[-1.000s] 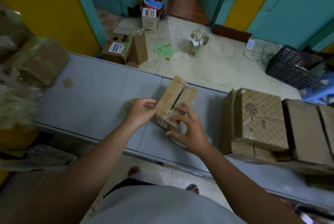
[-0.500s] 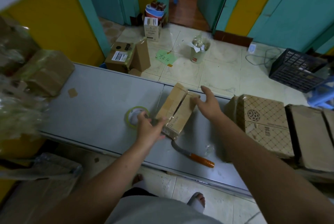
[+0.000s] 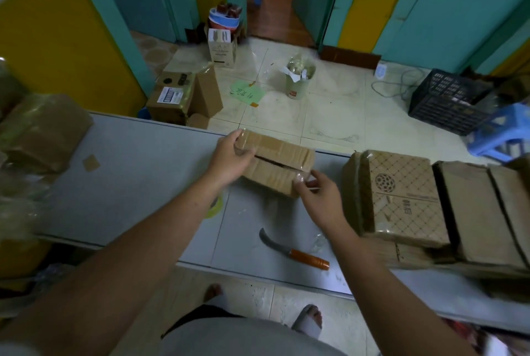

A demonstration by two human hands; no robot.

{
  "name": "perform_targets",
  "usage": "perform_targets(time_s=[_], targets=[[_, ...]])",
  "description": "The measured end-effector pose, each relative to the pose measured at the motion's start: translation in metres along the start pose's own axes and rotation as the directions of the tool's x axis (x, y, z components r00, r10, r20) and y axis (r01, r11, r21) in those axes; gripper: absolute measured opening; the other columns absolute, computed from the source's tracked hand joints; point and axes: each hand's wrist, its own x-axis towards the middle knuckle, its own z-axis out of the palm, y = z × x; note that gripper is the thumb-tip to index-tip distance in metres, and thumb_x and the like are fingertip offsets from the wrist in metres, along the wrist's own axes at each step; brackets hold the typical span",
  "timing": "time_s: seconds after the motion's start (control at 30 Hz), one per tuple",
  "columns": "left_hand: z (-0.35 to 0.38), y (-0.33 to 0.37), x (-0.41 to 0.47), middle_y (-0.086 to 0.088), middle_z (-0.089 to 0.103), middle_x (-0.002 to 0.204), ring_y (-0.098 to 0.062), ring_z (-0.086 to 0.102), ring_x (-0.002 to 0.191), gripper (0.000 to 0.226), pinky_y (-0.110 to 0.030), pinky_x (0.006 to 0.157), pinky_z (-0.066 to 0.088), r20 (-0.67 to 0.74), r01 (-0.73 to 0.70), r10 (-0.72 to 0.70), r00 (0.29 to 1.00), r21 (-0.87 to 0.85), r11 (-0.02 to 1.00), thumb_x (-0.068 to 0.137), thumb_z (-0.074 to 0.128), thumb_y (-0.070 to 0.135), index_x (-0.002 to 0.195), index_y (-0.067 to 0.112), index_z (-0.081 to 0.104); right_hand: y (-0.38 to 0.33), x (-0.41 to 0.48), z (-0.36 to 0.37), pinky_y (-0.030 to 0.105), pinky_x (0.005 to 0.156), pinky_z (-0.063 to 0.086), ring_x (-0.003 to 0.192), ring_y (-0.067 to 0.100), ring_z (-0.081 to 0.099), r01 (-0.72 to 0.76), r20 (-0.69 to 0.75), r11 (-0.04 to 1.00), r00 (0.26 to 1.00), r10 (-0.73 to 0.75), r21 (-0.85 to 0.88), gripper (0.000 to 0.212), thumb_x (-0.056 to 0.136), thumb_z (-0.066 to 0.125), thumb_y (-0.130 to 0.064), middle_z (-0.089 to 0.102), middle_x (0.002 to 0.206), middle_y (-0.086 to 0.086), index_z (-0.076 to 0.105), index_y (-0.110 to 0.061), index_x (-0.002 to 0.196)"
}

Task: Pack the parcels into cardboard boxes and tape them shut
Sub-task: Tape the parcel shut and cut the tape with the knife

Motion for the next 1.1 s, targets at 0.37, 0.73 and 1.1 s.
perform_targets(time_s=[0.37, 0.73, 1.1], targets=[[0.048, 0.03, 0.06, -0.005, 0.044, 0.157, -0.029, 0.035, 0.147, 0.073, -0.047, 0.122, 0.032, 0.317, -0.257, 0.144, 0.937, 0.35, 0.901, 0.095, 0.073, 0.047, 0.159, 0.028, 0.043, 0.005, -0.039, 0.034, 0.052, 0.1, 0.056, 0.106, 0.04, 0.072, -0.408, 0.169, 0.809, 0.913, 0.372, 0.424, 0.014, 0.096, 0.071, -0.018, 0.078, 0.094, 0.017, 0.077, -0.006, 0.094], [0.048, 0.016, 0.036, 0.006, 0.013, 0.175, -0.01, -0.004, 0.161, 0.079, -0.04, 0.128, 0.007, 0.234, -0.303, 0.264, 0.936, 0.153, 0.941, 0.099, 0.072, 0.031, 0.165, 0.03, 0.03, 0.001, -0.032, -0.017, 0.04, 0.07, 0.063, 0.067, 0.013, 0.075, -0.122, 0.158, 0.984, 0.977, 0.141, -0.127, 0.022, 0.101, 0.062, -0.024, 0.077, 0.074, 0.001, 0.077, -0.015, 0.086], [-0.053, -0.108, -0.068, -0.001, 0.067, 0.113, -0.025, 0.066, 0.102, 0.063, -0.039, 0.086, 0.055, 0.132, -0.113, 0.04, 0.99, 0.615, 0.78, 0.076, 0.077, 0.069, 0.112, 0.02, 0.062, -0.051, -0.023, 0.031, 0.041, 0.073, 0.06, 0.071, 0.014, 0.068, 0.21, 0.248, 0.965, 0.954, -0.167, -0.158, 0.021, 0.102, 0.062, -0.026, 0.071, 0.074, 0.0, 0.072, -0.023, 0.084]])
